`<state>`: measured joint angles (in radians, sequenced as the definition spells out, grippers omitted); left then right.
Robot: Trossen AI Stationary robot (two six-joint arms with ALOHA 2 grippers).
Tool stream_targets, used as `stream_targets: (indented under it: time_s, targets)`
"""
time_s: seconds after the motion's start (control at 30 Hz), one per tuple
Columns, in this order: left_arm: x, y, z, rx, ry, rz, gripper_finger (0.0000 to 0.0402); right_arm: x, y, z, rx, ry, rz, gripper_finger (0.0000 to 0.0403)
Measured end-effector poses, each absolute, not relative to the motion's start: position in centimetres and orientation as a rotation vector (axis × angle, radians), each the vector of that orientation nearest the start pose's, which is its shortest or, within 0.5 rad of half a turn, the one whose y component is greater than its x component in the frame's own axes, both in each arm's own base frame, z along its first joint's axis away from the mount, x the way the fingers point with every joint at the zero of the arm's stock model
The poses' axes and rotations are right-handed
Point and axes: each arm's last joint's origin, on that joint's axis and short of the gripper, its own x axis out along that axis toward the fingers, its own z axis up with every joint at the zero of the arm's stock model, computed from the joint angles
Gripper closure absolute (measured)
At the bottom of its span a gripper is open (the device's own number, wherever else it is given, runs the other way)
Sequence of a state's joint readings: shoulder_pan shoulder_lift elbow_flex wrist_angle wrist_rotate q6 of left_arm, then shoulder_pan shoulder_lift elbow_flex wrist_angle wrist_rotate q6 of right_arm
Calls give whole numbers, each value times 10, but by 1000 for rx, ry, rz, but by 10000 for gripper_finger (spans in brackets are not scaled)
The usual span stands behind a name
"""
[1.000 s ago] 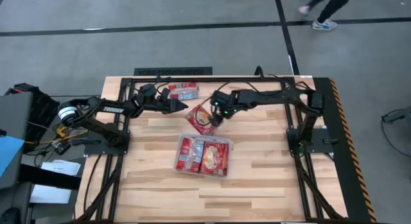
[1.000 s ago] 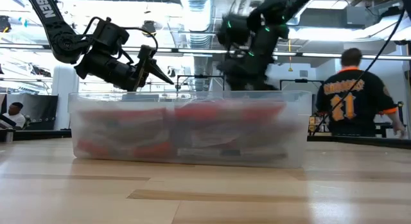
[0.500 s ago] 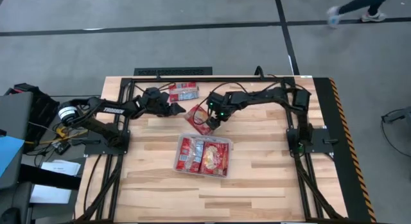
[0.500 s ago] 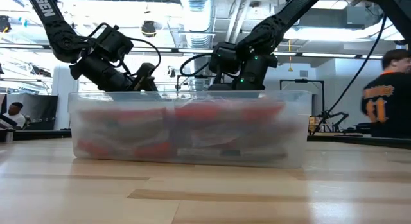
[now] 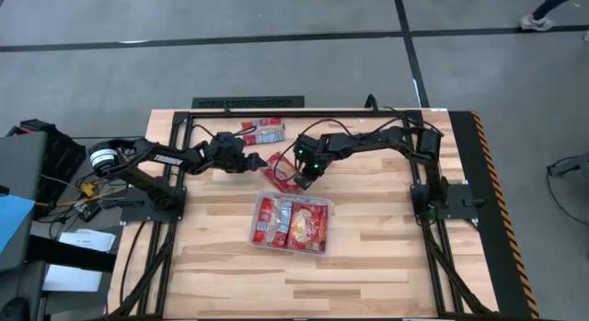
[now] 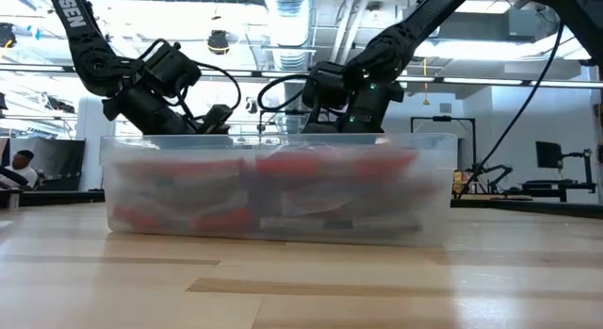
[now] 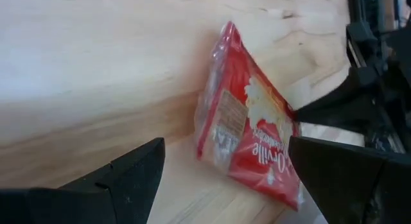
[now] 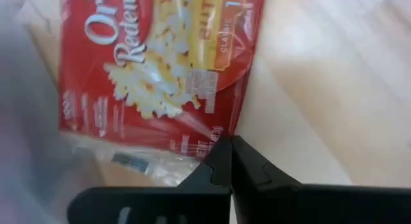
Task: Sort popcorn bags into baskets
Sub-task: Put the red popcorn bag into the transparent bin
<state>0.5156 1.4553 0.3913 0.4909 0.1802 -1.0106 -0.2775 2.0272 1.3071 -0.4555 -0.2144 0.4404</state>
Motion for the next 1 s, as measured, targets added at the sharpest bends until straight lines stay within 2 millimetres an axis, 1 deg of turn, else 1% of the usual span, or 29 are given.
stream_targets:
  time_s: [0.07, 0.13, 0.3, 0.37, 0.53, 0.6, 0.67, 0.73, 0.87, 1.0]
  targets:
    - [213, 115, 129, -1181, 322, 581, 82, 381, -106, 139, 685, 1128, -317, 388]
    - [215, 116, 132, -1186, 292, 562, 82, 384, -107, 145, 679, 1112, -321, 395]
    - [220, 118, 142, -1204, 178, 497, 82, 387, -110, 172, 668, 1042, -318, 398]
    - [221, 119, 146, -1206, 145, 481, 82, 388, -110, 176, 667, 1034, -321, 398]
    - [225, 120, 152, -1213, 135, 435, 82, 393, -111, 187, 647, 1024, -329, 399]
    - [225, 123, 155, -1219, 144, 391, 82, 394, -110, 188, 645, 1024, -322, 390]
    - [225, 125, 158, -1223, 165, 346, 85, 395, -108, 190, 656, 1021, -294, 368]
    - [222, 124, 158, -1215, 214, 349, 97, 395, -107, 191, 662, 1021, -284, 334]
    - [219, 115, 144, -1191, 360, 457, 139, 396, -109, 188, 638, 1016, -324, 259]
    - [221, 109, 138, -1094, 387, 544, 190, 396, -111, 184, 620, 1021, -375, 200]
